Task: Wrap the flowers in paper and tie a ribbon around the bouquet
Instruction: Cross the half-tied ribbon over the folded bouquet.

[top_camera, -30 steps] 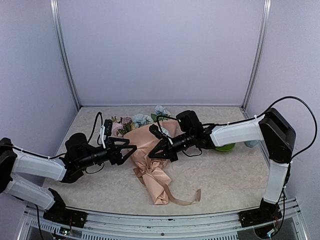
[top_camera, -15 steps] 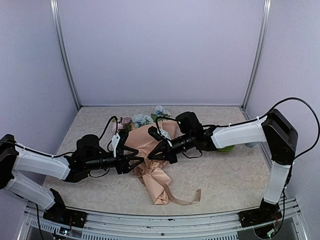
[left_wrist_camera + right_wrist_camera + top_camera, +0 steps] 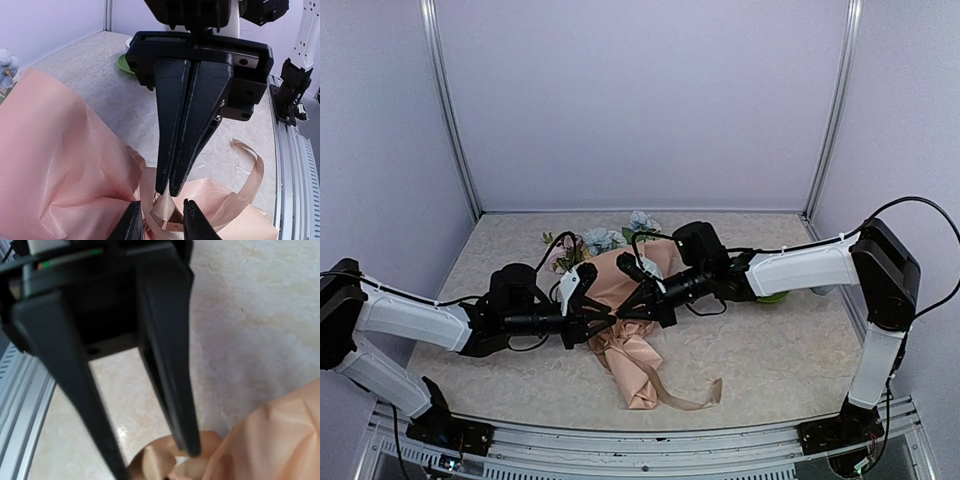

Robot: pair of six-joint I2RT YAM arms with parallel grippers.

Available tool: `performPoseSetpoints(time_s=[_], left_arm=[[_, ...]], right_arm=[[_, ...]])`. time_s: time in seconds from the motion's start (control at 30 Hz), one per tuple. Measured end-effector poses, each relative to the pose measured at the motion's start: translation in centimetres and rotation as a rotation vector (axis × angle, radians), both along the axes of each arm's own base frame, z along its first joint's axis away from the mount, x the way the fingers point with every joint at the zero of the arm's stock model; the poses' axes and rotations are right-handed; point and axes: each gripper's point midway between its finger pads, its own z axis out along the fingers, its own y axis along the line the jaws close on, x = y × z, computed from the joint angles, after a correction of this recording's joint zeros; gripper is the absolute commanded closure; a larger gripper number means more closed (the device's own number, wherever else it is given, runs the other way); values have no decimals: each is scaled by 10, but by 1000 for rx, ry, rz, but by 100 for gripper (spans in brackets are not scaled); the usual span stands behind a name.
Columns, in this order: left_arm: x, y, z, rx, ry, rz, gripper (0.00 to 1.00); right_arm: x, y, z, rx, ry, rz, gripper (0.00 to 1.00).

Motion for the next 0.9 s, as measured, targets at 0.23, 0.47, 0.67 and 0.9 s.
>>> performPoseSetpoints(time_s=[0.23, 0.47, 0.67, 0.9], left_arm=[[2, -10, -4, 34, 2, -31, 100], [0, -10, -6, 42, 3, -42, 100], [-1, 3, -8, 21, 1, 26, 100], [-3, 15, -9, -22, 9, 78, 100]], right_arm=[[1, 0, 0, -3, -7, -5, 100], [3, -1, -1, -8, -17, -11, 82], [7, -3, -3, -36, -14, -54, 62], [-23, -6, -6, -79, 22, -93, 56]])
